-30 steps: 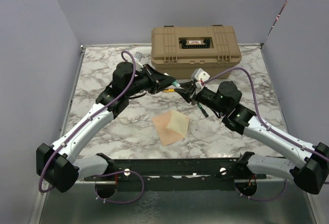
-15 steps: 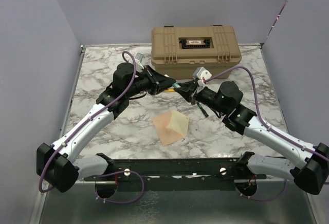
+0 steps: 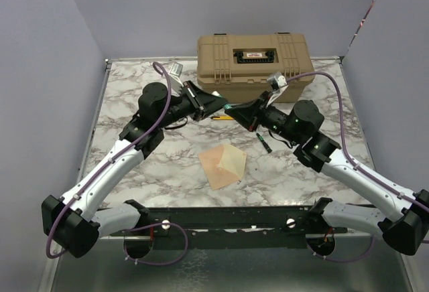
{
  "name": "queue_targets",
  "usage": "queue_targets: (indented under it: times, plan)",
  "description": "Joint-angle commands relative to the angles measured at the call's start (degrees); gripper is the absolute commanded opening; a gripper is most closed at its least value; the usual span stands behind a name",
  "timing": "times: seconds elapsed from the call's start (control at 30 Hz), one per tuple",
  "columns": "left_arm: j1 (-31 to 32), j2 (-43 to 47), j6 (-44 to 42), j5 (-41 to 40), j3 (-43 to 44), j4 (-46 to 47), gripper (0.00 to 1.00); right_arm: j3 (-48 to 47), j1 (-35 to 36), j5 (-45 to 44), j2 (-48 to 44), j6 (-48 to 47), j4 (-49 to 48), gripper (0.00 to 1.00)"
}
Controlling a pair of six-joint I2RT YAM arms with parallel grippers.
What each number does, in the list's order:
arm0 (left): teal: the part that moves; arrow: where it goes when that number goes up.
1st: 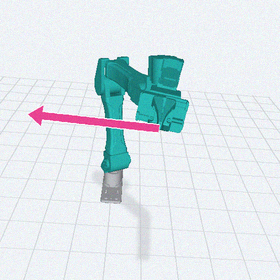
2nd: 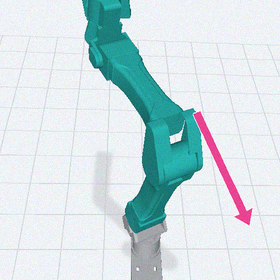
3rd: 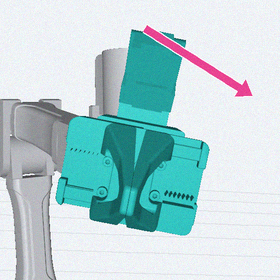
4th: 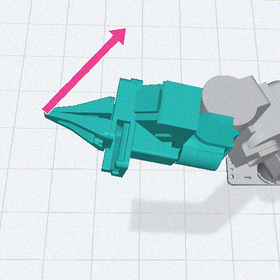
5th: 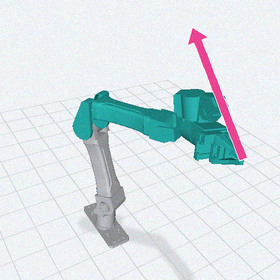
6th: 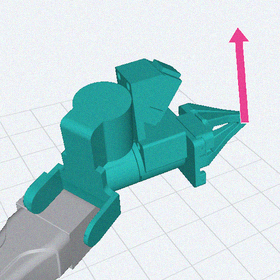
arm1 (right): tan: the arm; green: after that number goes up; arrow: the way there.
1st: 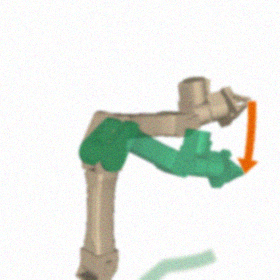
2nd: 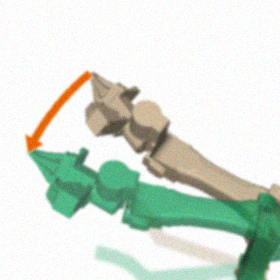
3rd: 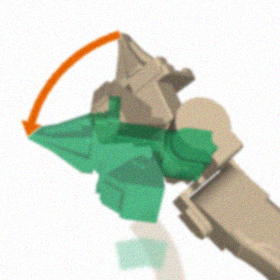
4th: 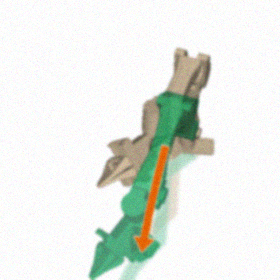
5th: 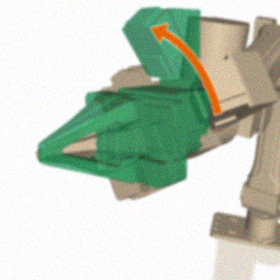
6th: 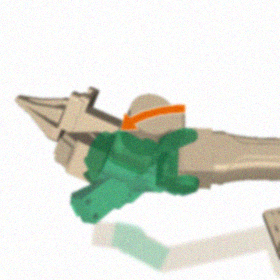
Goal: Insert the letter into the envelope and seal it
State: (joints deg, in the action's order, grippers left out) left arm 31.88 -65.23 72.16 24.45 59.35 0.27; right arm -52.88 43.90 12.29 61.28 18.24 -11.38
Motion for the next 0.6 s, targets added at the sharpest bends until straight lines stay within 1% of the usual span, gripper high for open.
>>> queue_targets:
  times: [0.0, 0.13, 0.2, 0.33, 0.43, 0.5, 0.53, 0.57]
  plan:
    - [0.12, 2.32, -4.22, 1.46, -0.40, 10.56, 0.00, 1.37, 0.48, 3.13, -0.85, 29.48, -10.63, 0.01]
    - [0.11, 4.20, -3.91, 1.81, -3.80, 20.17, 0.00, 7.22, 0.44, -2.68, -2.40, 48.58, -21.42, 0.01]
    - [0.11, 5.05, -4.45, 2.09, -5.34, 24.82, 0.00, 10.32, 0.48, -6.03, -3.56, 56.24, -25.74, 0.01]
    - [0.11, 5.98, -7.50, 3.06, -6.95, 31.95, 0.00, 13.01, 0.46, -10.29, -5.14, 69.32, -28.95, 0.01]
    - [0.11, 6.57, -10.81, 4.28, -7.36, 37.26, 0.00, 15.00, 0.55, -10.61, -4.15, 80.91, -31.58, 0.01]
    - [0.11, 6.65, -13.33, 4.56, -6.76, 37.76, 0.00, 16.69, 0.51, -9.69, -2.18, 86.25, -39.29, 0.01]
    - [0.11, 6.50, -13.97, 4.59, -6.37, 37.78, 0.00, 16.53, 0.56, -9.10, -1.41, 87.17, -41.86, 0.02]
    - [0.11, 6.32, -13.97, 4.53, -6.09, 37.72, 0.00, 15.75, 0.56, -8.38, -1.22, 85.50, -42.32, 0.11]
